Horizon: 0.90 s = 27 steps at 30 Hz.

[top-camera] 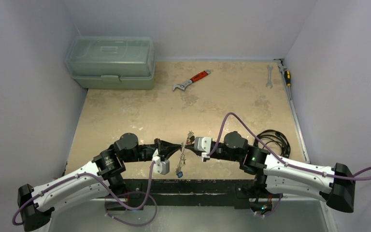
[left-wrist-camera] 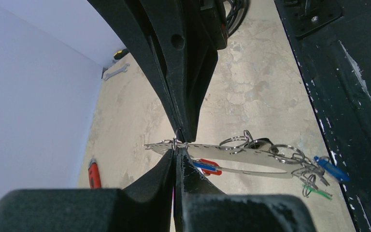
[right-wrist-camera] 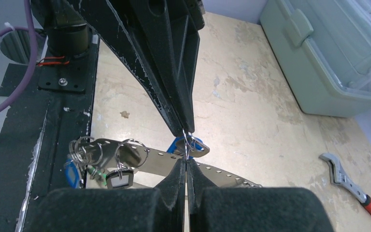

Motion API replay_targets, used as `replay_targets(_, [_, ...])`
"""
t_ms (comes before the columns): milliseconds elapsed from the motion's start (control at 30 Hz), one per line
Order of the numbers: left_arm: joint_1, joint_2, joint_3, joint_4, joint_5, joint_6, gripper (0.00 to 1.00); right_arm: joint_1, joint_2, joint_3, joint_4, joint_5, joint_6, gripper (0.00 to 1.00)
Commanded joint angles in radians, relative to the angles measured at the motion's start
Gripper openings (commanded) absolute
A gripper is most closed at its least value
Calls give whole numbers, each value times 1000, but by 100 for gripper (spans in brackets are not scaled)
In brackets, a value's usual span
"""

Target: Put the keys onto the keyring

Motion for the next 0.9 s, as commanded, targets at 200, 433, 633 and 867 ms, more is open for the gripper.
replay_targets(200, [5, -2, 0, 11, 26, 31, 0, 3, -40, 12, 64, 26, 16, 0])
replay_targets(433, [5, -3, -1, 11, 25, 32, 0, 2, -34, 14, 63, 27, 17, 0])
replay_targets(633, [6, -2, -6, 14, 14, 33, 0, 3, -35, 14, 62, 29, 18, 0])
replay_targets(867, [5, -14, -18, 29, 0, 35, 1, 3, -35, 15, 62, 25, 18, 0])
